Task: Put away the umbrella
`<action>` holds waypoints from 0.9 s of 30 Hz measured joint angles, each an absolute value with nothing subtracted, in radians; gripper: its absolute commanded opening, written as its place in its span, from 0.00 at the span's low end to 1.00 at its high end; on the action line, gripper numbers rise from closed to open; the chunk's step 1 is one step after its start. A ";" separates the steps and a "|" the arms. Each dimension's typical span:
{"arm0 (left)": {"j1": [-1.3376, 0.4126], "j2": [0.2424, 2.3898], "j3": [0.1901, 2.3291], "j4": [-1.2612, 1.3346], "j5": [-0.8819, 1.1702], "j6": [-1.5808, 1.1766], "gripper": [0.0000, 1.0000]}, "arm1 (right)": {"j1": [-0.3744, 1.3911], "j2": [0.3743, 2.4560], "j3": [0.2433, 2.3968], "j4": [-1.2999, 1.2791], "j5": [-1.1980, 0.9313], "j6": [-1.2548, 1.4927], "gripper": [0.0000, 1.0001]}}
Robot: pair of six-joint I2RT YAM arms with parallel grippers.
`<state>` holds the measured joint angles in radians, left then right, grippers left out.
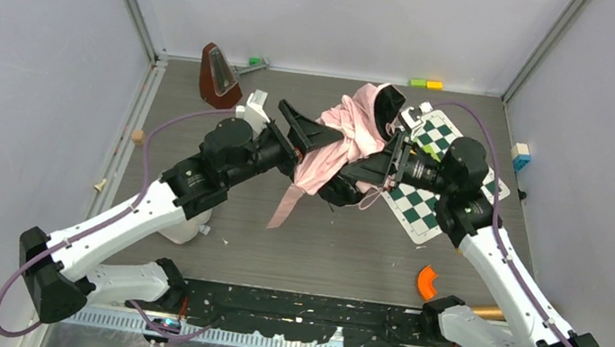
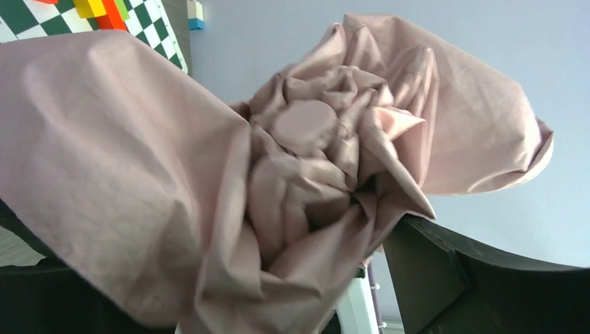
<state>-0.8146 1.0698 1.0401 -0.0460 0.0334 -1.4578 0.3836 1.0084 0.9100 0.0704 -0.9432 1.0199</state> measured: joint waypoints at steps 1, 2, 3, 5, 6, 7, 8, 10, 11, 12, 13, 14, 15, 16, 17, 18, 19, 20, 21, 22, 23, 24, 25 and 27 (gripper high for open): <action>-0.811 1.085 1.044 -0.039 0.046 -1.458 0.99 | 0.383 1.011 0.894 0.120 -0.953 1.077 0.05; -0.809 1.099 1.050 -0.033 0.057 -1.458 0.99 | 0.383 1.016 0.880 0.177 -0.963 1.138 0.05; -0.809 1.111 1.056 -0.032 0.068 -1.458 0.99 | 0.383 1.025 0.866 0.245 -0.973 1.208 0.05; -0.804 1.138 1.079 -0.025 0.090 -1.457 0.99 | 0.385 1.048 0.834 0.393 -0.988 1.353 0.05; -0.802 1.147 1.088 -0.017 0.099 -1.457 0.99 | 0.386 1.060 0.819 0.456 -0.991 1.410 0.05; -0.801 1.154 1.095 -0.010 0.105 -1.457 0.99 | 0.391 1.078 0.801 0.538 -0.994 1.488 0.05; -0.797 1.158 1.098 0.004 0.113 -1.457 0.98 | 0.398 1.099 0.782 0.624 -0.994 1.563 0.05; -0.789 1.163 1.098 0.023 0.131 -1.459 0.75 | 0.421 1.138 0.752 0.769 -0.992 1.690 0.05; -0.783 1.169 1.098 0.037 0.144 -1.460 0.58 | 0.433 1.153 0.745 0.813 -0.992 1.732 0.05; -0.776 1.175 1.098 0.053 0.155 -1.461 0.40 | 0.453 1.172 0.738 0.865 -0.985 1.785 0.05; -0.771 1.182 1.098 0.070 0.164 -1.472 0.18 | 0.466 1.180 0.736 0.891 -0.981 1.810 0.05; -0.763 1.188 1.098 0.091 0.178 -1.472 0.03 | 0.482 1.187 0.736 0.912 -0.975 1.832 0.05; -0.756 1.195 1.098 0.107 0.197 -1.451 0.00 | 0.493 1.188 0.736 0.931 -0.967 1.850 0.05; -0.749 1.198 1.097 0.114 0.214 -1.460 0.00 | 0.498 1.187 0.736 0.941 -0.963 1.858 0.14; -0.744 1.200 1.096 0.123 0.228 -1.460 0.00 | 0.498 1.183 0.736 0.938 -0.962 1.850 0.23; -0.741 1.201 1.096 0.124 0.233 -1.456 0.00 | 0.498 1.180 0.737 0.926 -0.962 1.843 0.42; -0.736 1.200 1.093 0.122 0.241 -1.454 0.00 | 0.498 1.174 0.737 0.902 -0.962 1.830 0.53; -0.735 1.198 1.088 0.120 0.246 -1.453 0.00 | 0.499 1.164 0.738 0.863 -0.963 1.804 0.69; -0.726 1.196 1.082 0.115 0.247 -1.452 0.00 | 0.498 1.153 0.741 0.816 -0.968 1.776 0.73; -0.720 1.190 1.075 0.098 0.247 -1.448 0.00 | 0.494 1.136 0.751 0.746 -0.980 1.727 0.80; -0.712 1.179 1.062 0.068 0.242 -1.439 0.00 | 0.490 1.122 0.769 0.670 -0.988 1.670 0.83; -0.706 1.166 1.048 0.047 0.234 -1.441 0.00 | 0.483 1.099 0.829 0.472 -0.994 1.531 0.84; -0.699 1.152 1.038 0.033 0.223 -1.456 0.00 | 0.480 1.096 0.853 0.407 -0.993 1.481 0.86; -0.693 1.122 1.025 0.004 0.194 -1.463 0.00 | 0.479 1.095 0.973 0.104 -0.977 1.262 0.90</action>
<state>-0.6926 1.1221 1.0248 0.0044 0.1944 -1.4628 0.4789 1.0950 0.9733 0.1036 -0.9768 1.2621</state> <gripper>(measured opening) 0.293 0.848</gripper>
